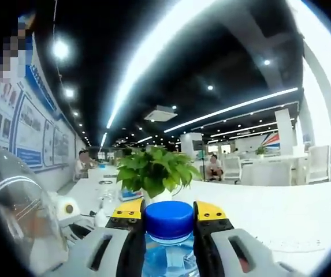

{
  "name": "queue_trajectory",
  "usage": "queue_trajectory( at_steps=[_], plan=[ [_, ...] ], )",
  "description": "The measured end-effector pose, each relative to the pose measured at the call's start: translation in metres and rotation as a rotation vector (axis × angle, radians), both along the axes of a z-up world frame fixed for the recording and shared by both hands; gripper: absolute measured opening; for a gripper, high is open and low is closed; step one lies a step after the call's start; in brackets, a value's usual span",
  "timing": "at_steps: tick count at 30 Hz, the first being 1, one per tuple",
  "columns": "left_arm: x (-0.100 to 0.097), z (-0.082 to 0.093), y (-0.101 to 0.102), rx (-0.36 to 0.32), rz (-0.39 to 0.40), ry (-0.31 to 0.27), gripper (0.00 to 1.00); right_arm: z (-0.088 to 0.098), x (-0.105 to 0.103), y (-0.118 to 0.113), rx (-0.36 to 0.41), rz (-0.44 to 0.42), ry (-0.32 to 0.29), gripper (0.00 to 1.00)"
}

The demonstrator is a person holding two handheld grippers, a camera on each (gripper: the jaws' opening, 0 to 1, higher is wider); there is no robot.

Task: Open the cover put in the Mizone put the cover back on

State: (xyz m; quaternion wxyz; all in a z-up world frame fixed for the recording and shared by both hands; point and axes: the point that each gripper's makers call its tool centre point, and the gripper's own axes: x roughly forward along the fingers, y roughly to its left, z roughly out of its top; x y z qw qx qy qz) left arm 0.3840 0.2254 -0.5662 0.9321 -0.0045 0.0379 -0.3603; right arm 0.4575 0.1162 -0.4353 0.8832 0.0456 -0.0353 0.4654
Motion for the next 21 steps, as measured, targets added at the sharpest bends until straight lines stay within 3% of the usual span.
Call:
queue_trajectory(
  at_steps=[10,21],
  plan=[
    [0.000,0.001,0.003,-0.002,0.002,-0.003,0.18,0.005,0.005,0.002,0.020,0.007,-0.007,0.25],
    [-0.001,0.004,0.003,-0.001,0.005,-0.012,0.18,0.035,0.001,-0.013,0.100,-0.022,-0.060,0.28]
  ],
)
